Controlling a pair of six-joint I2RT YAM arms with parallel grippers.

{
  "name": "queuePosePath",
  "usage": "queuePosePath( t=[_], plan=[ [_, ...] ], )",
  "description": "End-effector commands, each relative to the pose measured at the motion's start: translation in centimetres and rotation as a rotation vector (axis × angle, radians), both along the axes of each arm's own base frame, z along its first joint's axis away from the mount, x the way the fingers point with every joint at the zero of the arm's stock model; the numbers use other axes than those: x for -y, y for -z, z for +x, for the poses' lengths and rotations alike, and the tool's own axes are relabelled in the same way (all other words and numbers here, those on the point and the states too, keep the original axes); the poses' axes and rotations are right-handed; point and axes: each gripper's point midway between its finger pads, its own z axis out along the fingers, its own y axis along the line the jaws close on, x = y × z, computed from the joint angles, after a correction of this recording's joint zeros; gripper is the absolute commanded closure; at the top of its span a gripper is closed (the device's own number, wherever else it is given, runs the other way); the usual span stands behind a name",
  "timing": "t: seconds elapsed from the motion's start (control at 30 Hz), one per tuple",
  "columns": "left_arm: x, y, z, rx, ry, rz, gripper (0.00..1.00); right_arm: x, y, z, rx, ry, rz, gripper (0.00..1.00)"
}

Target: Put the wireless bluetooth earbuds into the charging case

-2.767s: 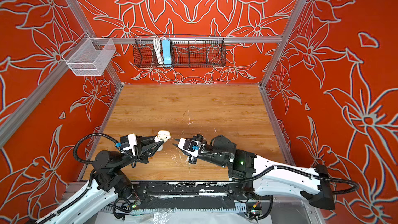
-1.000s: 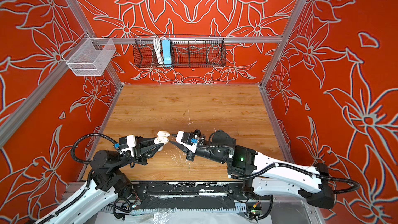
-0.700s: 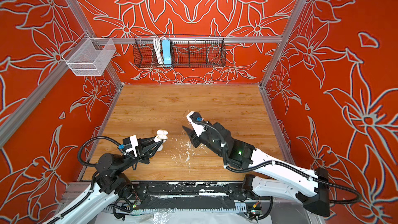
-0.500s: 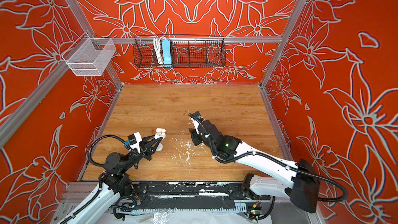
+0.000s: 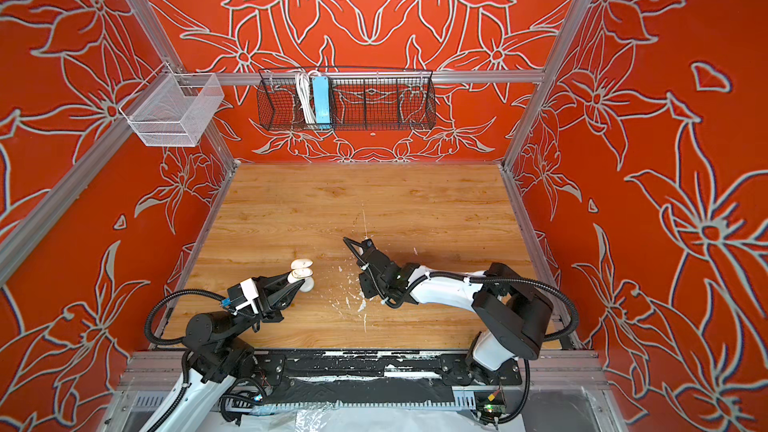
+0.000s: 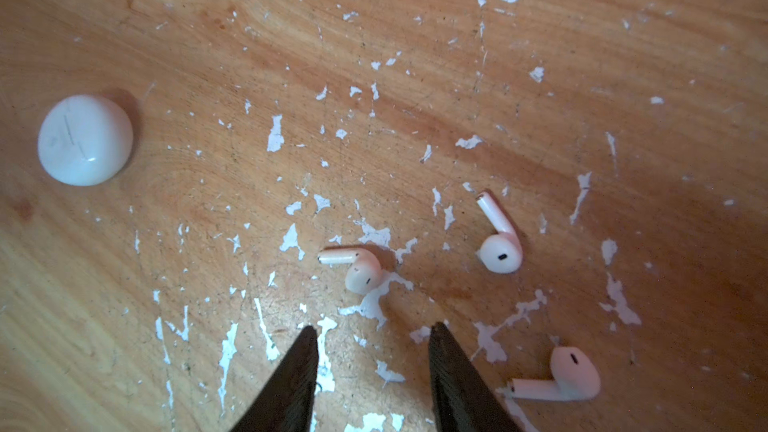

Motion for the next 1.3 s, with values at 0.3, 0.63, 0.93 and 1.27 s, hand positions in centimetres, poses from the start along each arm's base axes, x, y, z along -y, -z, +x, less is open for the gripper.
queuePosePath(
  t=[0.3,0.63,0.93,1.27],
  plan=[
    [0.6,1.3,0.0,-0.031,0.033,0.038,1.0,-1.6,1.1,1.9,-0.001,0.032,-0.032,0.56],
    [0.5,1.0,0.0,-0.031,0.028,0.031,1.0,-0.9,2.6,1.5,-0.022,0.033,-0.079,0.66],
    [0.4,0.7,-0.1,-0.032,0.027,0.032,1.0,-0.8,3.1,1.5,-0.031,0.033,-0.102,0.66],
    [0.4,0.5,-0.1,-0.031,0.026,0.032,1.0,-1.3,3.8,1.3,-0.049,0.018,-0.108,0.75]
  ],
)
